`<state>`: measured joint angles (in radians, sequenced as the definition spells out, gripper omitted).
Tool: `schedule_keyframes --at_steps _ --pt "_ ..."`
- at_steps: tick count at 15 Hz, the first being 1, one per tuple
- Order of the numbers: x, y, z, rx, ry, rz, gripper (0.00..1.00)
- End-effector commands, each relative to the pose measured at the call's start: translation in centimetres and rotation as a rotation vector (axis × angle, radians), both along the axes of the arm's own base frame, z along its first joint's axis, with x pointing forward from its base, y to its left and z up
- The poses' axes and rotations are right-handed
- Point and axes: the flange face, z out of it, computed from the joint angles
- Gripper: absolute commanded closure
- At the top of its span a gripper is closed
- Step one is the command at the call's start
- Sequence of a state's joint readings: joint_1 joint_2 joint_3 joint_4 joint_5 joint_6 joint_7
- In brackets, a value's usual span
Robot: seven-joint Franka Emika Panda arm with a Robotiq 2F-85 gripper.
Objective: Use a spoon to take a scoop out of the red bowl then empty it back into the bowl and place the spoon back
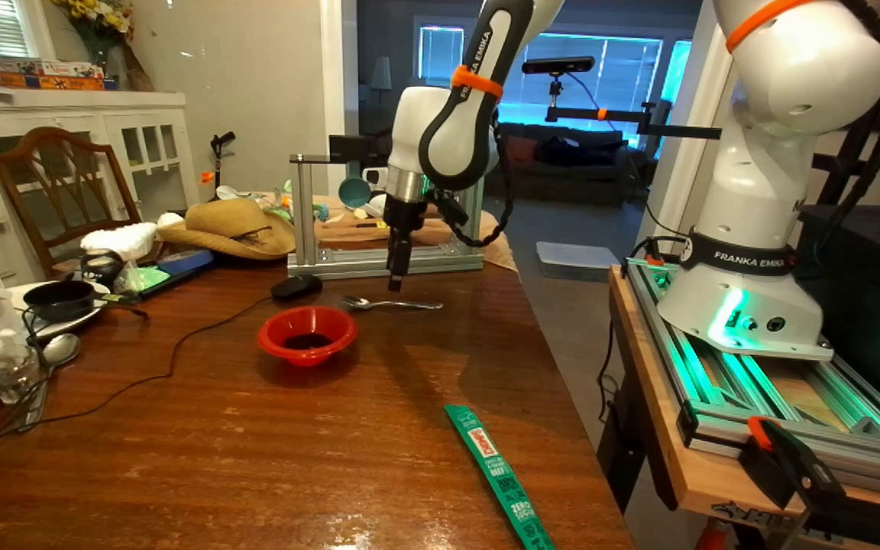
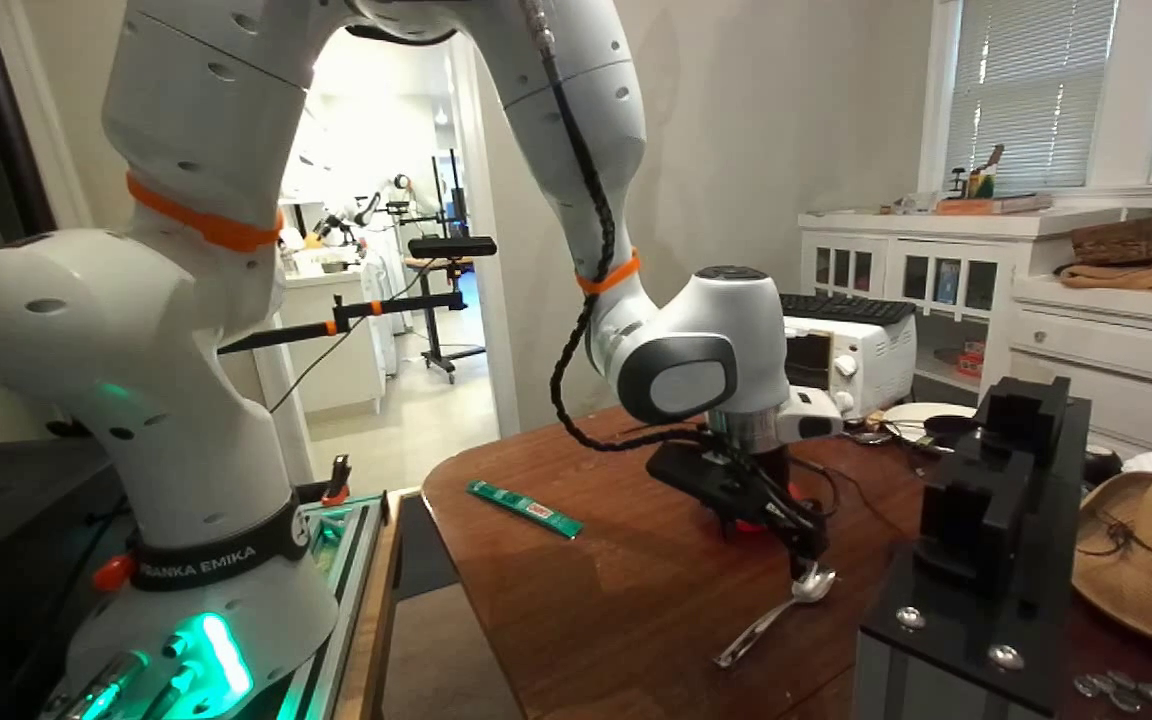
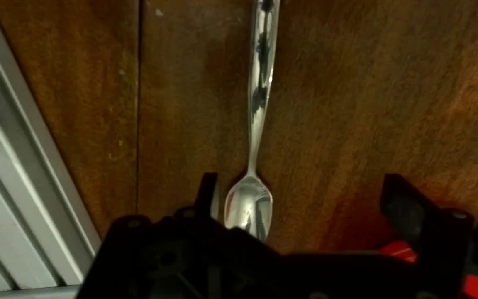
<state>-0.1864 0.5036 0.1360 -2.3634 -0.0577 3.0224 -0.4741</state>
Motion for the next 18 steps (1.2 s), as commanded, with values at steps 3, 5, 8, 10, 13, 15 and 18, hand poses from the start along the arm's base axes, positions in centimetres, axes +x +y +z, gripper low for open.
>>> schedule_keyframes --at_steps 3,5,8,10,13,15,18 --pt "-0.4 -1.1 -2.7 0.104 -0.064 0.014 0.00" --pt "-0.4 -0.7 -2.2 0.085 -0.044 0.004 0.00" --pt "-0.4 -1.2 -2.5 0.096 -0.046 -0.004 0.00" --pt "-0.3 -1.0 -2.4 0.098 -0.048 0.000 0.00" --pt "-0.1 -0.9 -2.3 0.105 -0.078 0.008 0.00" --pt "-0.1 -1.0 -1.9 0.101 -0.123 0.020 0.00" --pt "-0.3 -1.2 -1.7 0.101 -0.175 0.021 0.00"
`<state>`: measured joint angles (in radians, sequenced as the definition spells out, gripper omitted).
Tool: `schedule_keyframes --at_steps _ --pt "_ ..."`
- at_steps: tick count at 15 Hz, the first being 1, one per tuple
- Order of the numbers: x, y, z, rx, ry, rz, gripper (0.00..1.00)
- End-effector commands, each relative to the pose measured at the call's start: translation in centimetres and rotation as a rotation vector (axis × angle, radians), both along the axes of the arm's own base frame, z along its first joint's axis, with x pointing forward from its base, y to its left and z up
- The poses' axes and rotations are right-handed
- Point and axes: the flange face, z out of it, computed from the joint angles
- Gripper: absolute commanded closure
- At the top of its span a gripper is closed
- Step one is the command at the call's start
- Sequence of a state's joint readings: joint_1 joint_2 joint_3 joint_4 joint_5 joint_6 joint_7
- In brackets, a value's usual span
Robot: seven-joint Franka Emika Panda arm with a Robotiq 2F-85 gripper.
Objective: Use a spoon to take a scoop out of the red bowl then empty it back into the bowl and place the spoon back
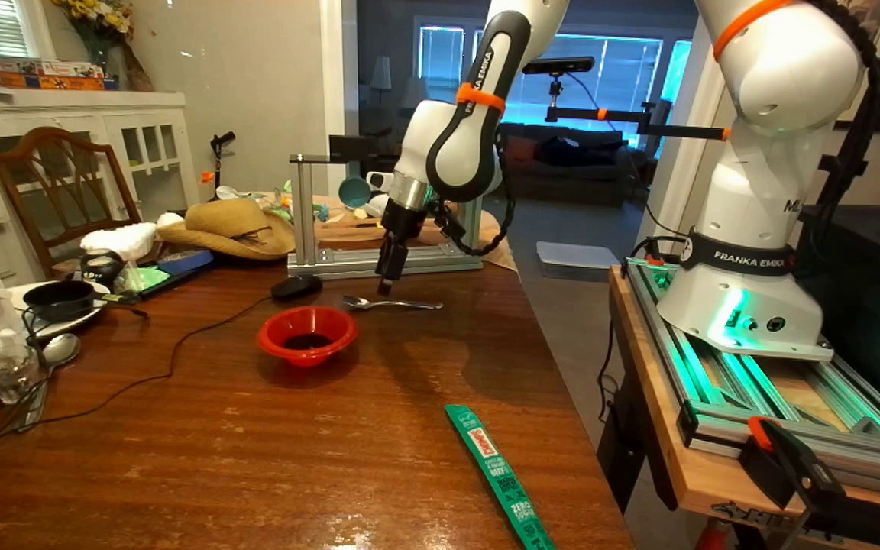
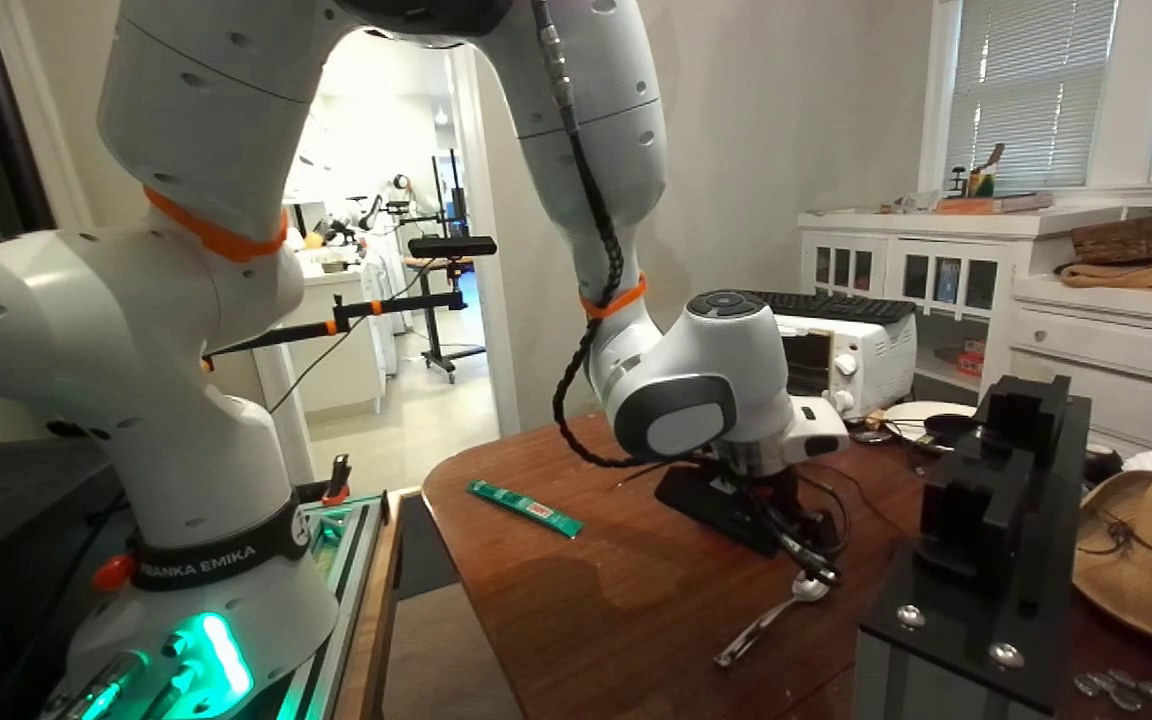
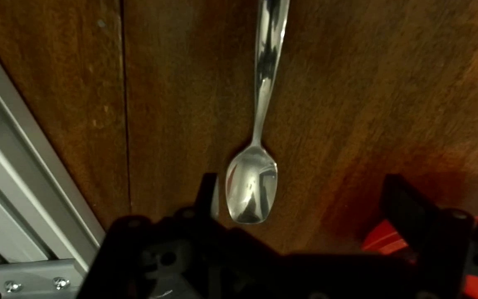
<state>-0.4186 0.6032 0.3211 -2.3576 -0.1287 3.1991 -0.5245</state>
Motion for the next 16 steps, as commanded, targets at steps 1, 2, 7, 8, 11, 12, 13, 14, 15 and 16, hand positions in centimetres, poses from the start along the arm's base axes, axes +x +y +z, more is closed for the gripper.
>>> schedule_keyframes --at_steps 1,2,7,8,11,12,13,14,15,16 --pt "-0.7 -0.3 -0.2 0.016 -0.063 -0.007 0.00" --pt "-0.8 -0.4 -0.2 0.019 -0.082 -0.007 0.00" --pt "-1.6 -0.9 -0.4 0.040 -0.124 -0.021 0.00" --pt "-1.7 -1.0 -0.5 0.042 -0.126 -0.023 0.00" --pt "-1.9 -1.5 -0.9 0.044 -0.120 -0.031 0.00" --pt "-2.0 -1.7 -1.1 0.044 -0.114 -0.035 0.00" --pt "-2.1 -1.8 -1.2 0.043 -0.111 -0.039 0.00" --pt "-2.2 -2.0 -1.4 0.043 -0.107 -0.044 0.00" --pt "-2.2 -2.2 -1.6 0.041 -0.107 -0.049 0.00" --pt "-2.3 -2.4 -1.9 0.042 -0.102 -0.054 0.00"
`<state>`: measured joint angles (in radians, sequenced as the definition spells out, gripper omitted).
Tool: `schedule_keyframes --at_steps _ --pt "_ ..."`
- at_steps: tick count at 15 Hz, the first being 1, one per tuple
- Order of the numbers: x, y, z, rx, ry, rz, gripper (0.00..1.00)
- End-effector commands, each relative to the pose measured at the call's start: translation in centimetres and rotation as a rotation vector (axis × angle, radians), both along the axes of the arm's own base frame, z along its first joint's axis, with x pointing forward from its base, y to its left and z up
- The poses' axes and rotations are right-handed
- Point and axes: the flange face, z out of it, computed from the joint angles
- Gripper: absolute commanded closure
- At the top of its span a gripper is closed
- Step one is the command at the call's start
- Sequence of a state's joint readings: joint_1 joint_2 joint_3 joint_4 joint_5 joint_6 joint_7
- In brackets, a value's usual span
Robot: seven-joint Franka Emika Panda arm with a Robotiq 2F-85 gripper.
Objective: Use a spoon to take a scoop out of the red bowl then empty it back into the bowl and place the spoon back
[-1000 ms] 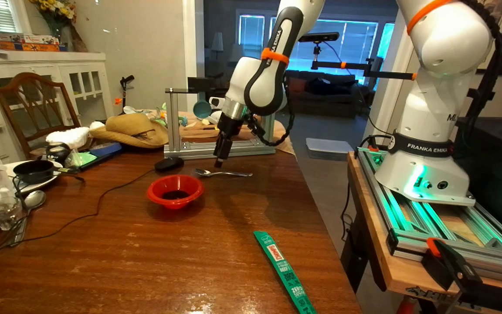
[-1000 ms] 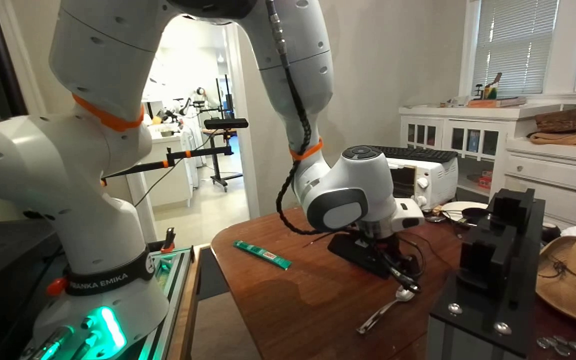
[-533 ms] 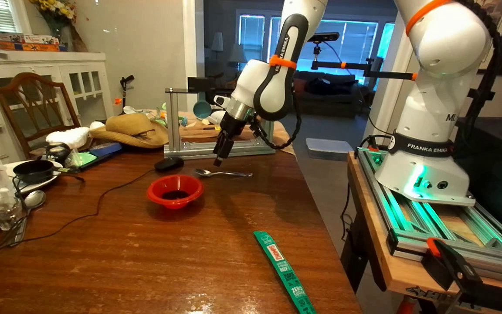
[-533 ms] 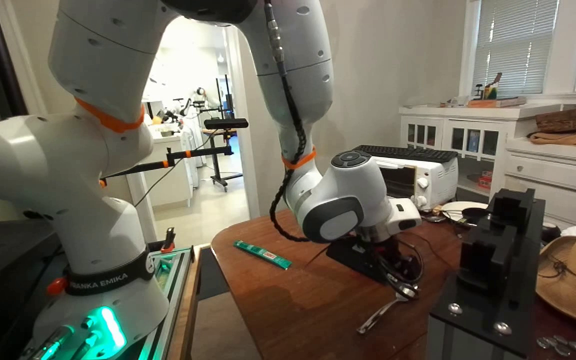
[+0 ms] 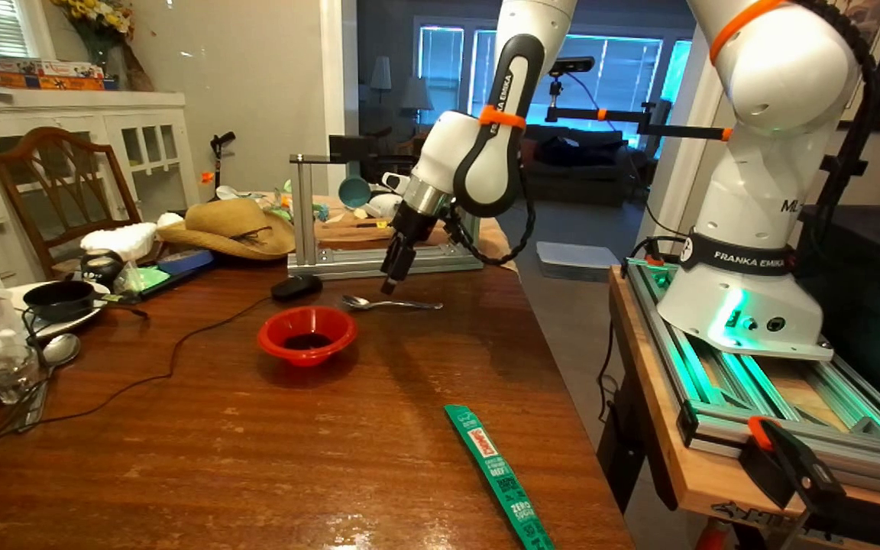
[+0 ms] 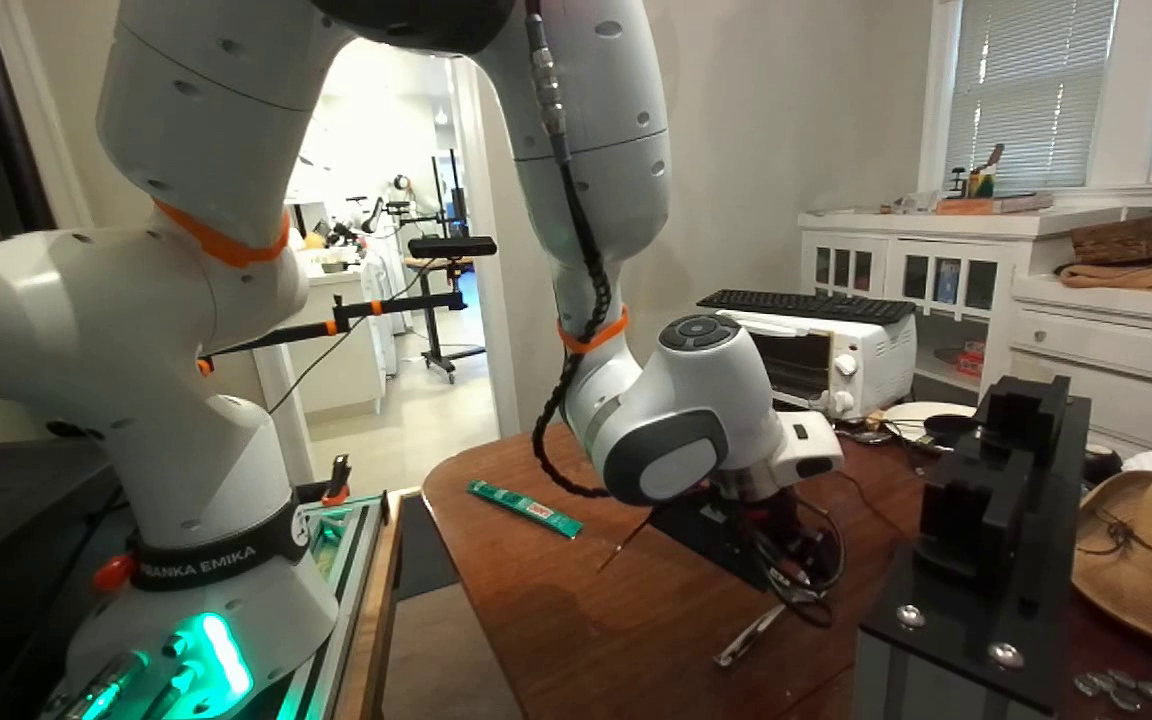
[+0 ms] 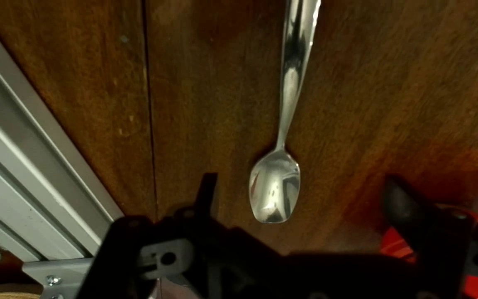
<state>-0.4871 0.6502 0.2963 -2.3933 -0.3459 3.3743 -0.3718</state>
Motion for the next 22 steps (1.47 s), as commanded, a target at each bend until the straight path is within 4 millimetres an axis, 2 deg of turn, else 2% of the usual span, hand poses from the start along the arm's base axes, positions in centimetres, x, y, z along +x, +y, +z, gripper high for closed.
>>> schedule_keyframes --at_steps 1,15,22 --pt "-0.6 -0.7 -1.1 0.013 0.002 -0.021 0.00" --pt "-0.7 -1.5 -2.7 0.000 0.041 -0.029 0.00" --pt "-0.7 -1.1 -3.3 -0.001 0.052 -0.021 0.02"
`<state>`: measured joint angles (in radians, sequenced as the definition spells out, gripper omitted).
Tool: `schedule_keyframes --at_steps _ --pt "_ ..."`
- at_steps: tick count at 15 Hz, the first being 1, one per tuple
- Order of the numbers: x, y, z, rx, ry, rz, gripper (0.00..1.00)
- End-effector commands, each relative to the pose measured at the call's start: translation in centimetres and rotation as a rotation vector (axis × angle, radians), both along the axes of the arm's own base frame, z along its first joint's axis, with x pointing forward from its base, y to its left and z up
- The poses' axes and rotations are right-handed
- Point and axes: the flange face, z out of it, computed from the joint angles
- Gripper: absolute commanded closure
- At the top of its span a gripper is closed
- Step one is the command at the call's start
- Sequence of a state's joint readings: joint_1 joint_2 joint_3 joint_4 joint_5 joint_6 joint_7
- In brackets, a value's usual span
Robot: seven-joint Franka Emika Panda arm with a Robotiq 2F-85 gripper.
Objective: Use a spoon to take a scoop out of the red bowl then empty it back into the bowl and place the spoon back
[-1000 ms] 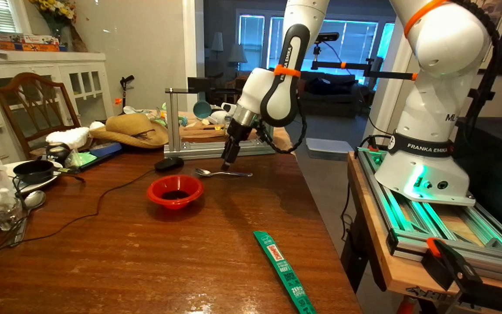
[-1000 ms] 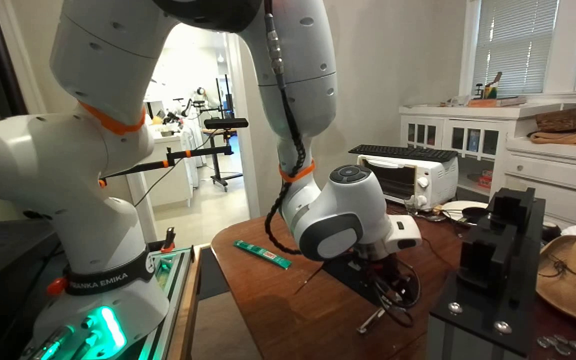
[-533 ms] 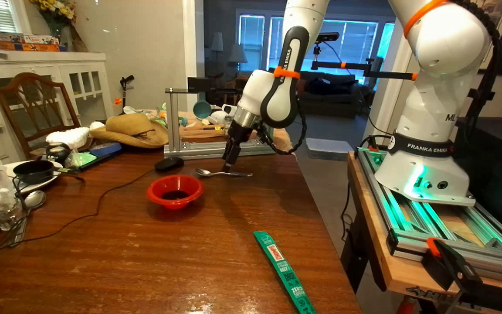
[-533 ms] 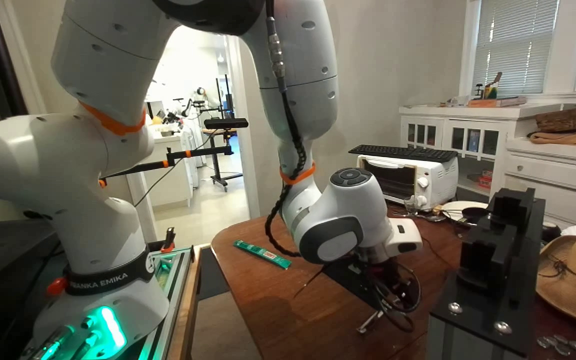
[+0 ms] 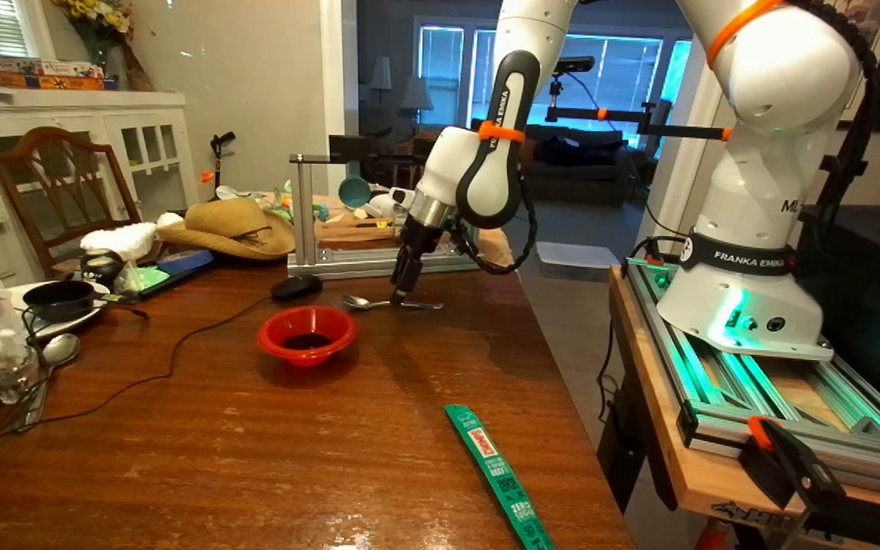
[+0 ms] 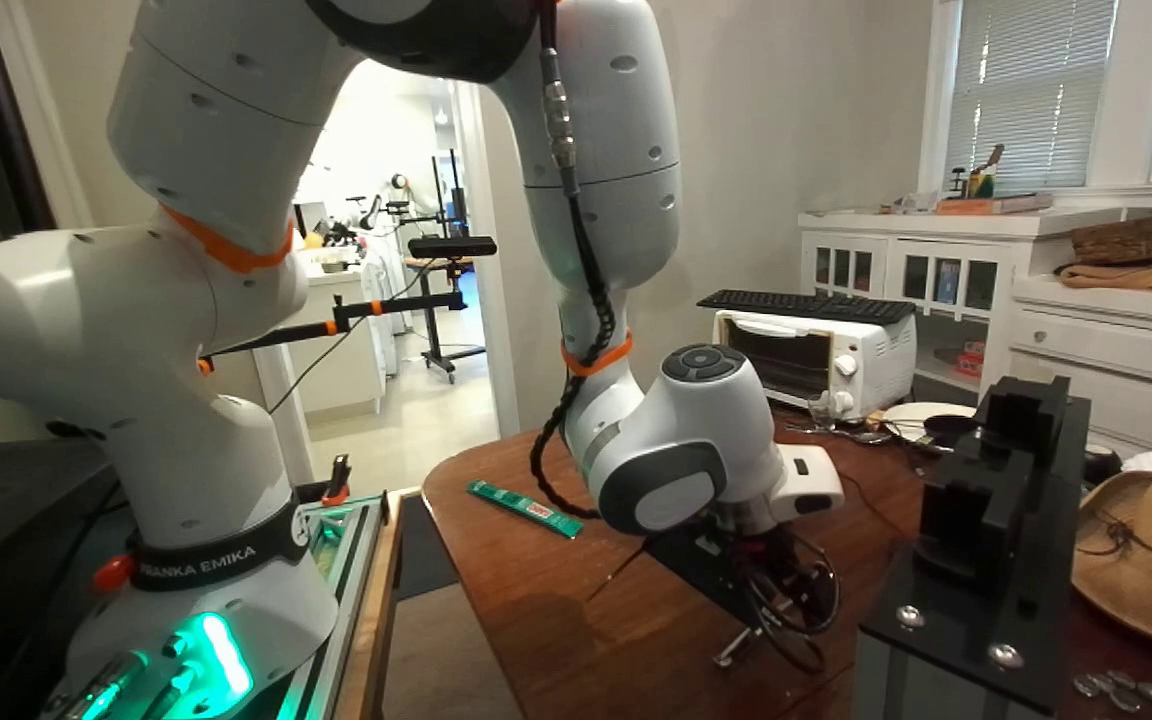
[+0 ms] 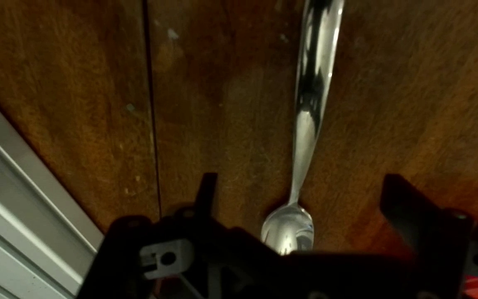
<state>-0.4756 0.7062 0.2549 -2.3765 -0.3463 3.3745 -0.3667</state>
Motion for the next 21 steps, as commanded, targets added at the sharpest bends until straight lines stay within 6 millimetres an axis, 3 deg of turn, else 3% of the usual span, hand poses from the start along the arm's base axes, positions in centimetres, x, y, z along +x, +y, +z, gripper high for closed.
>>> schedule_keyframes --at_steps 1,2,5,12,21 --pt "0.18 0.20 -0.60 0.000 0.006 0.008 0.05" --pt "0.19 0.23 -0.57 -0.001 0.005 0.008 0.16" --pt "0.25 0.27 -0.74 -0.003 0.009 0.012 0.30" --pt "0.41 0.24 -0.97 -0.007 0.011 0.012 0.30" --pt "0.73 0.29 -1.14 -0.012 0.014 0.016 0.46"
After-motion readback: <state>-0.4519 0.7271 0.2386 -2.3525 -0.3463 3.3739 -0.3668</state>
